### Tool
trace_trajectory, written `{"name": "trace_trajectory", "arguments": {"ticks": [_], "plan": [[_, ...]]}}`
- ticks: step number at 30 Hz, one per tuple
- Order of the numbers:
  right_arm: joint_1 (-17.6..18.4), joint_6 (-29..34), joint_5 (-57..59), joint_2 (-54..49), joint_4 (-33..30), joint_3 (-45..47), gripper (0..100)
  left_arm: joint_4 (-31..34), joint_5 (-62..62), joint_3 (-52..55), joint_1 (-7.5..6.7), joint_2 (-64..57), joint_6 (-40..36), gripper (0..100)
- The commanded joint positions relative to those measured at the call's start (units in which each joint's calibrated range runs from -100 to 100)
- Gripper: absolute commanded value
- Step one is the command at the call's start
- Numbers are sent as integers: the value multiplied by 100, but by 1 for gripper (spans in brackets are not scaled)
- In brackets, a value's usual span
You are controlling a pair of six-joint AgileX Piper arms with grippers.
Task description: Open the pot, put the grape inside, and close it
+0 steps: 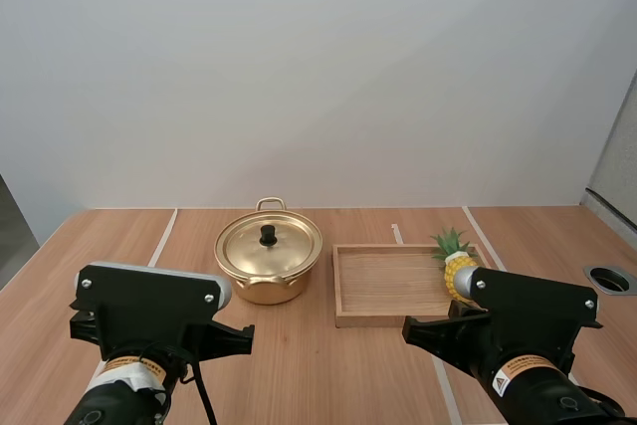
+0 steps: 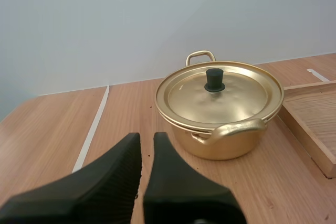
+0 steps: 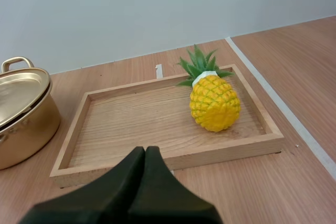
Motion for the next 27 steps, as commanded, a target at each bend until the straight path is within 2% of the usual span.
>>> {"name": "trace_trajectory", "arguments": {"ticks": [1, 10, 27], "plan": [[11, -112, -18, -40, 96, 0, 0, 8, -153, 3, -20, -30, -38, 18], [3, -909, -67, -40, 838, 0, 0, 8, -153, 3, -20, -30, -38, 18], [-52, -909, -67, -40, 864, 0, 0, 8, -153, 3, -20, -30, -38, 18]]}}
